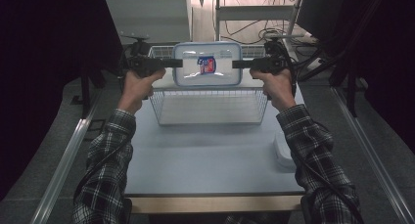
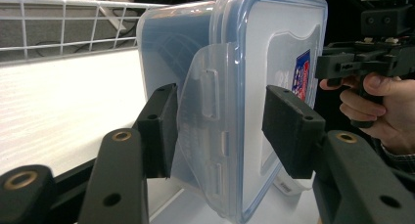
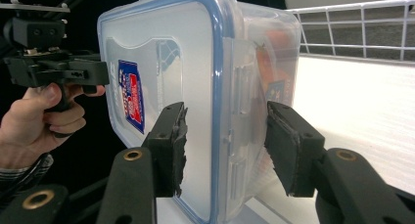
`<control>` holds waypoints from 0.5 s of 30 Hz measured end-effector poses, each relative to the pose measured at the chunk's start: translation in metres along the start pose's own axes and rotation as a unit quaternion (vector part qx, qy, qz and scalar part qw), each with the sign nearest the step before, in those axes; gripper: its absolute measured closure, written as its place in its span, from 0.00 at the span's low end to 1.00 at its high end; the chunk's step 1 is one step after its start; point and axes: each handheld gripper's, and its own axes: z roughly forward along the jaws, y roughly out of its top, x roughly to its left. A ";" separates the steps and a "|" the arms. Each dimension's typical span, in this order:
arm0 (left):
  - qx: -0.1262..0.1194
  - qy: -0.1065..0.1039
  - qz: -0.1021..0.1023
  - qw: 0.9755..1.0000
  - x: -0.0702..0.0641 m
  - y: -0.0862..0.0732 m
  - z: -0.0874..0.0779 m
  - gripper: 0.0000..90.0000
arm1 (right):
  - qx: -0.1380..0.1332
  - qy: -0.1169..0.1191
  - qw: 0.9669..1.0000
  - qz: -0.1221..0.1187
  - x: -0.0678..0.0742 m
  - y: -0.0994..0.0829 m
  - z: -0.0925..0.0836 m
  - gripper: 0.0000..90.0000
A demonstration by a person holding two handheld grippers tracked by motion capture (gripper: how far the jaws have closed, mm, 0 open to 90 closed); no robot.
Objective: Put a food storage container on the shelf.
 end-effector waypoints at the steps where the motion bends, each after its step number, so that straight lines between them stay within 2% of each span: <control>1: -0.003 -0.001 0.003 1.000 0.001 -0.001 0.000 0.53 | -0.001 -0.002 1.000 0.003 -0.002 -0.001 0.001 0.56; 9: -0.012 0.003 0.016 1.000 0.002 -0.003 0.003 0.53 | -0.016 0.001 1.000 0.014 -0.006 -0.002 0.003 0.56; 15: -0.015 -0.002 0.008 1.000 0.007 -0.002 0.004 0.53 | -0.018 -0.001 1.000 0.010 -0.006 -0.005 0.003 0.55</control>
